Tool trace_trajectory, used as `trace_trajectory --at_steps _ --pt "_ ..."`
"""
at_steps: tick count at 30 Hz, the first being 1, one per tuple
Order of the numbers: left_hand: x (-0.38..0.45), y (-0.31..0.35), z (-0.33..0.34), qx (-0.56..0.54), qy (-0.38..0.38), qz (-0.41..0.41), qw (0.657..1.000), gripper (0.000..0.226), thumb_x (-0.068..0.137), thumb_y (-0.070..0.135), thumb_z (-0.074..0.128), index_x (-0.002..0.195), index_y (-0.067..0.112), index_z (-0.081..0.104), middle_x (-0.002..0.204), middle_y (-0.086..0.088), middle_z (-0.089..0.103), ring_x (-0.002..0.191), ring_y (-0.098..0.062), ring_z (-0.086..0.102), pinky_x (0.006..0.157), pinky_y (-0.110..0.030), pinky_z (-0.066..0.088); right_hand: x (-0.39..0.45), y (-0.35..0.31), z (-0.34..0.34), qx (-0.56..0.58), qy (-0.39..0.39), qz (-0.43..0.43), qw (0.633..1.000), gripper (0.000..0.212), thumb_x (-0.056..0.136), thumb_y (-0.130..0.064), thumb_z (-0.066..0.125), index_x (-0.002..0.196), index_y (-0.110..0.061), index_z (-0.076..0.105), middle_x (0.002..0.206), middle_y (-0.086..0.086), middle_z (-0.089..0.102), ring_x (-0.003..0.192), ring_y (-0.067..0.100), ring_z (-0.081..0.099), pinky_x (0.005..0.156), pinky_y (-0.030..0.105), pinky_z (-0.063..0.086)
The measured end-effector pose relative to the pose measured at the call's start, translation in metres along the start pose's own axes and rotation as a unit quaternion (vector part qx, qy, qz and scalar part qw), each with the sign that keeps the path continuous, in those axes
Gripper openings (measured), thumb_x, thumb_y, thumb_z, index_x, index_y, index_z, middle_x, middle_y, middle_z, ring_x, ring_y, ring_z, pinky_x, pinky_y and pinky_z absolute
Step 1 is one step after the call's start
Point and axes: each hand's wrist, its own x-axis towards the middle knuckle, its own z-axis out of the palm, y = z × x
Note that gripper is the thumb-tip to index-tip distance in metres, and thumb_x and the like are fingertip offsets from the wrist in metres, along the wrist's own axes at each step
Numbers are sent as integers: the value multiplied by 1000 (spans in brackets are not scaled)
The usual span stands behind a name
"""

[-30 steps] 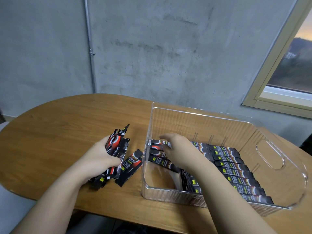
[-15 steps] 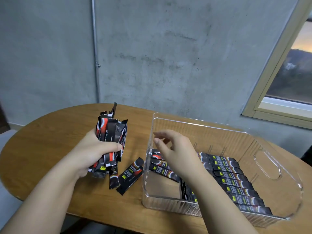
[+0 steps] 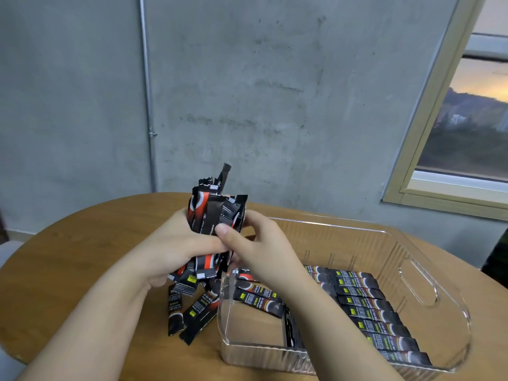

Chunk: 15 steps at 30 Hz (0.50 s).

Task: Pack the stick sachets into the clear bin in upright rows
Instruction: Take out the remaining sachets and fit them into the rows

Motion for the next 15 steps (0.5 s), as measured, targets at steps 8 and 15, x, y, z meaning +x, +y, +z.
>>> trace_trajectory --at_steps 8,15 --pt "5 -10 2 9 42 -34 999 48 61 13 72 109 12 66 97 -5 75 91 -22 71 76 -32 55 5 14 -10 31 104 9 994 13 93 -18 57 81 -15 60 67 -2 66 57 18 65 61 44 57" --pt "0 -31 -10 56 100 -86 990 51 56 24 76 105 20 66 94 2 74 91 -16 70 88 -38 52 3 54 -43 -129 199 82 968 22 97 -28 50 77 -20 48 69 -7 53 65 12 49 55 23 37"
